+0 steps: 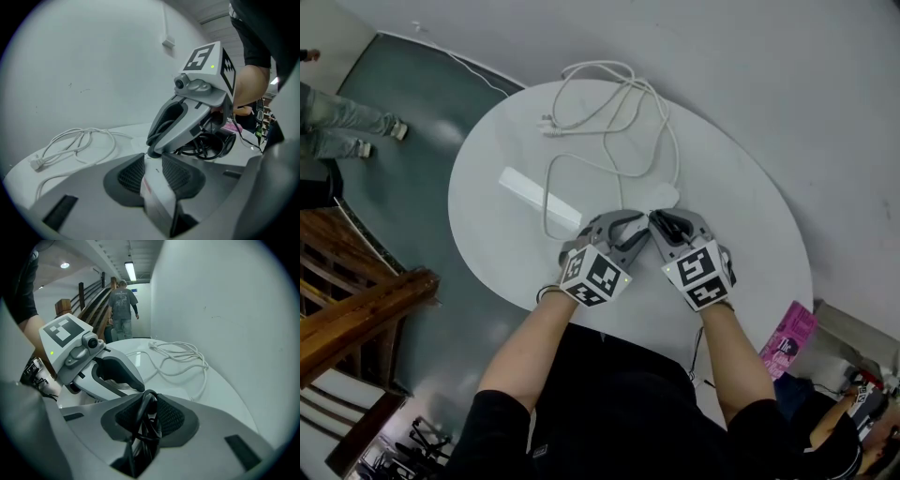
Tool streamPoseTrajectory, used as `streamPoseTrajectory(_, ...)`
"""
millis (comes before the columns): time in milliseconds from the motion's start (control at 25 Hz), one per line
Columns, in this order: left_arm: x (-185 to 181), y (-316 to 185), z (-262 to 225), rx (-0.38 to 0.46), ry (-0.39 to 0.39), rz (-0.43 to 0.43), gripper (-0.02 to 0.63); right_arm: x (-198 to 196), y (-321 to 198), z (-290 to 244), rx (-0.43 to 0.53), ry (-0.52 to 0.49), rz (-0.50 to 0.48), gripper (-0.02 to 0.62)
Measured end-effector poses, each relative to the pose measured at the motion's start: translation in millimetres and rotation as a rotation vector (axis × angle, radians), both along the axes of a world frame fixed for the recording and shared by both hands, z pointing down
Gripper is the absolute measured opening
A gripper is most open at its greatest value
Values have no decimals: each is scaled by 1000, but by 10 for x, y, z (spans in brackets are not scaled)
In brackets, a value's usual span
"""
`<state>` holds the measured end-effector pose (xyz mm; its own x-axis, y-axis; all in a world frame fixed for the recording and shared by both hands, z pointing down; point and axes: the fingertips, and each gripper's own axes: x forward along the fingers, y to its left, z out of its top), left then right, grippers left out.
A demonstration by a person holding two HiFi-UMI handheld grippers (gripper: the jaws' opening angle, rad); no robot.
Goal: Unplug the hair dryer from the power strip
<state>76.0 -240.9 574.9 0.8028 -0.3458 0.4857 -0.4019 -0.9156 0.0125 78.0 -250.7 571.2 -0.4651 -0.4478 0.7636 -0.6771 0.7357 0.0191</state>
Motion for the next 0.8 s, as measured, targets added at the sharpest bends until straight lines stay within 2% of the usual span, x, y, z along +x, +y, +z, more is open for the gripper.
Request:
streamPoseTrajectory(400, 6, 5, 13, 3, -3, -14, 123, 26, 36, -45, -12, -37, 6, 75)
streamPoseTrajectory(800, 25, 35, 6, 19, 6, -8, 117, 37, -11, -109, -44, -101, 77, 66)
